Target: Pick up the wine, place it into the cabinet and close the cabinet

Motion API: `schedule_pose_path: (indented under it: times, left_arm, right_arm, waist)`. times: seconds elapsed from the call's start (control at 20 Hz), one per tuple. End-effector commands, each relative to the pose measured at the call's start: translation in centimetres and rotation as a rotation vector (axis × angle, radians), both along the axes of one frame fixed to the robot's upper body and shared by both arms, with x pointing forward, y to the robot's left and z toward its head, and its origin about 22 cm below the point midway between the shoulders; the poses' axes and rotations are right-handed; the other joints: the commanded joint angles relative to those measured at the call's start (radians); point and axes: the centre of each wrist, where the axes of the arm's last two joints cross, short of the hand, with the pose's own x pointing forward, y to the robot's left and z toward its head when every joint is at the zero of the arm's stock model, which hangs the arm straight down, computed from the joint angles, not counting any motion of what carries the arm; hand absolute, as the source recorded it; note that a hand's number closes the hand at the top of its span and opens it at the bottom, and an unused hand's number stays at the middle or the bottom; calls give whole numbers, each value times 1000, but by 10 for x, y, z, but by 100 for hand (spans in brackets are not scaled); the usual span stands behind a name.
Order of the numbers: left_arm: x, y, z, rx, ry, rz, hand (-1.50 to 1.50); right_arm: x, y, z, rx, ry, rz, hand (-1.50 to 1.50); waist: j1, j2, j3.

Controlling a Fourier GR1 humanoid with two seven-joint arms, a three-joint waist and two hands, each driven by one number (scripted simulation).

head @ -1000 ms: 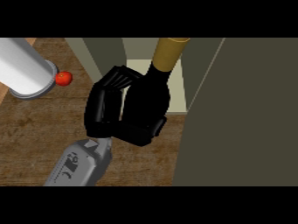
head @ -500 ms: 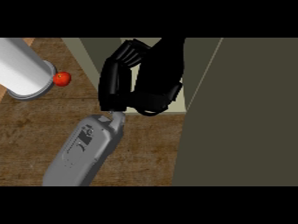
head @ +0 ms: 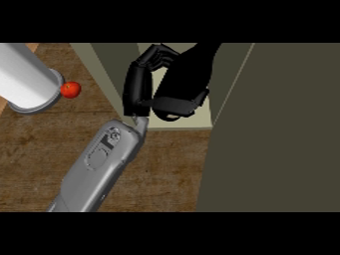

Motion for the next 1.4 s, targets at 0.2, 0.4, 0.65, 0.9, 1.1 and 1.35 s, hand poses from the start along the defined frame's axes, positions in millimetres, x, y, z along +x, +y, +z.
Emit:
schedule_pose_path:
  times: [0.2, 0.4, 0.65, 0.9, 1.1, 1.35]
  left_arm:
    - [17, -3, -25, 30, -8, 23, 150]
    - [24, 4, -43, 27, 24, 33, 150]
    - [12, -7, -59, 43, 58, 39, 150]
    - [20, -4, -71, 84, 91, 57, 150]
    - [11, 3, -102, 157, 89, 67, 150]
    - [33, 7, -91, 165, 76, 129, 150]
  right_arm:
    - [-21, -8, -4, 10, 1, 86, -150]
    - [-14, -8, -4, 1, -7, 62, -150]
    - [-15, 1, -8, 15, -10, 69, -150]
    - [-13, -3, 4, -4, 15, 96, -150]
    - [2, 14, -12, 12, 2, 93, -150]
    - [-12, -9, -1, 1, -11, 98, -150]
  waist:
    - [-8, 1, 0]
    - [-5, 2, 0]
    - [-6, 1, 0]
    - [-13, 1, -1]
    - [-9, 4, -1]
    - [-22, 5, 0]
